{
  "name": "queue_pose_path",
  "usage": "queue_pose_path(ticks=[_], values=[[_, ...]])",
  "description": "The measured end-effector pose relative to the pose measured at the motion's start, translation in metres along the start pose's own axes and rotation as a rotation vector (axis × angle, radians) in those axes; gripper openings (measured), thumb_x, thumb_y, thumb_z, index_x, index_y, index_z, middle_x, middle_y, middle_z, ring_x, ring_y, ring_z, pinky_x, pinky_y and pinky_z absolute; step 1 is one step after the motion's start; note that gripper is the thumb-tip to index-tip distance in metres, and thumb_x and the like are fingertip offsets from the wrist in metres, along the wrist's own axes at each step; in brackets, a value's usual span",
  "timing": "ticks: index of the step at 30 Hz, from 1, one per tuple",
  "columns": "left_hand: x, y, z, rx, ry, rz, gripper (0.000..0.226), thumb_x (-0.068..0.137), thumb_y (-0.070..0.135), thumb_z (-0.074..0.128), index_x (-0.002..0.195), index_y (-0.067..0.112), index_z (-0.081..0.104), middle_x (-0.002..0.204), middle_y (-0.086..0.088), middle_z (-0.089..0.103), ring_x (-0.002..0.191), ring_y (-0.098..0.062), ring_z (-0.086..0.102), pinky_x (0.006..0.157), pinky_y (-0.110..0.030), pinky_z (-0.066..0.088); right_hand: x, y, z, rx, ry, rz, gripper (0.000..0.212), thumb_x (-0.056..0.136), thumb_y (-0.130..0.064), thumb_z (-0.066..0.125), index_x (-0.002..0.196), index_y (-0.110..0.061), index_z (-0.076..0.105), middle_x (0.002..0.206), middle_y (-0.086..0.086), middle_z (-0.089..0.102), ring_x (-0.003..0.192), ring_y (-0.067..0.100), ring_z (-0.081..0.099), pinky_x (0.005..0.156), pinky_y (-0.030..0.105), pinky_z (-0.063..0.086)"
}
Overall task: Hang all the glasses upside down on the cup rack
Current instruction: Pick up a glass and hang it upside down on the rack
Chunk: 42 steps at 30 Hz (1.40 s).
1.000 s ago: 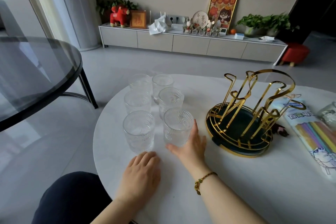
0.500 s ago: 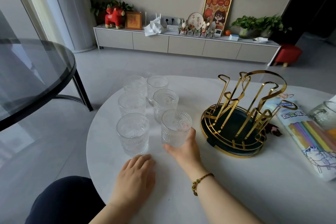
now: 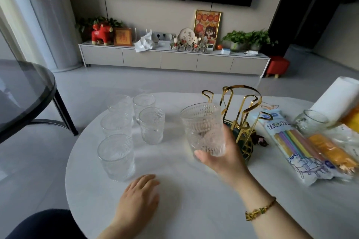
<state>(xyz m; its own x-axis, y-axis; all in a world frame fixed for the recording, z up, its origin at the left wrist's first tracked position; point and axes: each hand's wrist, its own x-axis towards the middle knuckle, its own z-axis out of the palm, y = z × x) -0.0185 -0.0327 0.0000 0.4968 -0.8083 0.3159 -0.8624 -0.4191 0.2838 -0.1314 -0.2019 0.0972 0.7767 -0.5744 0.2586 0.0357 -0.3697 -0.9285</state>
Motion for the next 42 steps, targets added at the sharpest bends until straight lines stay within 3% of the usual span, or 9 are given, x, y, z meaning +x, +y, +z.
queue_pose_path(ticks=[2,4,6,8,11,18,25,34,42], values=[[0.009,0.005,0.003,-0.011,0.013,0.032,0.03,0.063,0.037,0.043,0.067,0.025,0.07,0.076,0.01,0.074,0.067,-0.004,0.07,0.061,-0.014,0.044,0.004,-0.02,-0.02,-0.107,0.024,-0.018,0.067,0.046,-0.044,0.068,0.107,-0.04,0.042,0.113,-0.012,0.055,0.105,-0.001,0.052,0.078,0.006,0.042],[0.017,0.005,0.005,-0.036,0.044,0.048,0.015,0.055,0.034,0.071,0.067,0.025,0.07,0.075,0.008,0.075,0.067,-0.005,0.071,0.05,-0.015,0.049,0.013,-0.04,-0.04,-0.255,0.031,0.001,0.073,0.046,-0.047,0.069,0.111,-0.039,0.036,0.112,-0.016,0.052,0.106,0.004,0.05,0.08,0.013,0.041],[0.024,0.001,0.009,-0.03,0.022,0.057,0.029,0.041,0.029,0.086,0.065,0.022,0.071,0.072,0.007,0.075,0.065,-0.006,0.071,0.043,-0.014,0.049,0.024,-0.061,-0.057,-0.389,0.016,0.04,0.077,0.047,-0.052,0.068,0.111,-0.041,0.027,0.113,-0.012,0.046,0.104,0.011,0.046,0.075,0.023,0.038],[0.029,-0.001,0.01,-0.01,0.011,0.062,0.016,0.057,0.034,0.062,0.062,0.021,0.071,0.069,0.007,0.074,0.063,-0.006,0.07,0.043,-0.014,0.049,0.038,-0.081,-0.068,-0.501,0.011,0.04,0.071,0.05,-0.056,0.07,0.101,-0.042,0.023,0.111,-0.009,0.041,0.1,0.013,0.044,0.065,0.02,0.034],[0.032,-0.006,0.018,-0.03,0.023,0.055,0.04,0.059,0.036,0.034,0.063,0.021,0.071,0.069,0.007,0.074,0.063,-0.005,0.07,0.047,-0.014,0.049,0.064,-0.105,-0.078,-0.683,0.045,-0.009,0.067,0.051,-0.052,0.07,0.1,-0.033,0.029,0.107,-0.009,0.039,0.096,0.013,0.042,0.059,0.017,0.029],[0.033,-0.013,0.029,-0.077,0.154,0.06,0.039,0.061,0.035,0.037,0.067,0.017,0.071,0.073,0.001,0.075,0.083,-0.007,0.043,0.072,-0.022,0.037,0.13,-0.13,-0.078,-0.977,-0.088,-0.033,0.075,0.055,-0.039,0.077,0.12,-0.025,0.041,0.129,0.003,0.047,0.101,0.013,0.041,0.081,0.026,0.033],[0.035,-0.014,0.026,-0.117,0.142,0.06,0.04,0.056,0.035,0.036,0.059,0.017,0.071,0.069,0.004,0.075,0.074,-0.009,0.064,0.066,-0.019,0.039,0.171,-0.128,-0.06,-1.172,-0.249,0.027,0.087,0.063,-0.032,0.075,0.133,-0.018,0.026,0.142,0.01,0.034,0.125,0.027,0.034,0.098,0.034,0.034],[0.038,-0.016,0.032,-0.106,0.258,0.073,0.038,0.057,0.034,0.037,0.059,0.017,0.071,0.066,0.002,0.074,0.081,-0.009,0.044,0.067,-0.021,0.039,0.179,-0.077,-0.039,-1.207,-0.276,0.174,0.089,0.064,-0.029,0.074,0.134,-0.012,0.022,0.142,0.012,0.035,0.13,0.031,0.026,0.102,0.041,0.033],[0.04,-0.018,0.037,-0.099,0.271,0.066,0.037,0.057,0.034,0.038,0.06,0.019,0.071,0.067,0.001,0.074,0.08,-0.007,0.044,0.066,-0.02,0.037,0.173,-0.047,-0.024,-1.217,-0.343,0.24,0.081,0.063,-0.028,0.076,0.126,-0.007,0.03,0.133,0.015,0.044,0.12,0.03,0.041,0.093,0.041,0.042]])
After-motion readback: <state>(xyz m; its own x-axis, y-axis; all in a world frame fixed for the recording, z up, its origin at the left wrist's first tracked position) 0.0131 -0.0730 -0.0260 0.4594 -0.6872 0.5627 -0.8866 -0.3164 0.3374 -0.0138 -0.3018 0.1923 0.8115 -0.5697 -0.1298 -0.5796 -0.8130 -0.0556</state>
